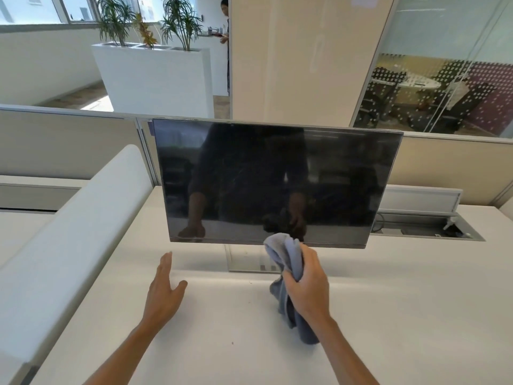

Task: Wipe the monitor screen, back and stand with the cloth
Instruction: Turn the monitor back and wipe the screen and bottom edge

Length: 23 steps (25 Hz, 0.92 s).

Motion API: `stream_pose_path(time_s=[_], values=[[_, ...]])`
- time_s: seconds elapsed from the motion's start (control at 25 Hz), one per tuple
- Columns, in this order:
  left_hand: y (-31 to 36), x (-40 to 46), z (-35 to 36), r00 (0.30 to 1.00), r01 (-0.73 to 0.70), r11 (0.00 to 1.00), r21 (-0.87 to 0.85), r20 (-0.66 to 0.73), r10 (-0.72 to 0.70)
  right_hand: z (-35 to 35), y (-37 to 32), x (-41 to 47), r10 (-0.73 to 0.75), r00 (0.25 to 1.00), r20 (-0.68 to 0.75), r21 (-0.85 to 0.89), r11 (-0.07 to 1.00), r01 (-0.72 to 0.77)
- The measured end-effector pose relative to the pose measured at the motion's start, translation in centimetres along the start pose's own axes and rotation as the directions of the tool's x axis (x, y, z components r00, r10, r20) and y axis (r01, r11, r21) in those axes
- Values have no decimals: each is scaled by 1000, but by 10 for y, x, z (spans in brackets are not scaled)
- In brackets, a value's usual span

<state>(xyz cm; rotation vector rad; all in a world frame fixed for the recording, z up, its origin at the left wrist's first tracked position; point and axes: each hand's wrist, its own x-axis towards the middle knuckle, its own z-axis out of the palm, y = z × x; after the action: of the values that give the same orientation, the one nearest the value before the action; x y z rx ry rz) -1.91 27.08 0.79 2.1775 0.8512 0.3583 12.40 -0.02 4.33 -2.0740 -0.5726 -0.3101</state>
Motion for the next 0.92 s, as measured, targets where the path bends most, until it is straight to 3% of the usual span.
stream_pose_path(time_s=[0.16,0.36,0.52,0.92], values=[[-14,-9,0,998,-16,1000,10,67,15,29,-25,9,-29,995,99,-94,995,39],[-6,4,-19,998,-2,998,-61,68,6,63,-56,23,-132,989,-64,-268,957,110],[14,19,-26,997,-41,990,-137,60,49,92,-51,11,-140,984,-113,-473,878,71],[10,34,-35,995,-69,981,-182,52,79,134,-61,-5,-174,984,-25,-583,803,127]])
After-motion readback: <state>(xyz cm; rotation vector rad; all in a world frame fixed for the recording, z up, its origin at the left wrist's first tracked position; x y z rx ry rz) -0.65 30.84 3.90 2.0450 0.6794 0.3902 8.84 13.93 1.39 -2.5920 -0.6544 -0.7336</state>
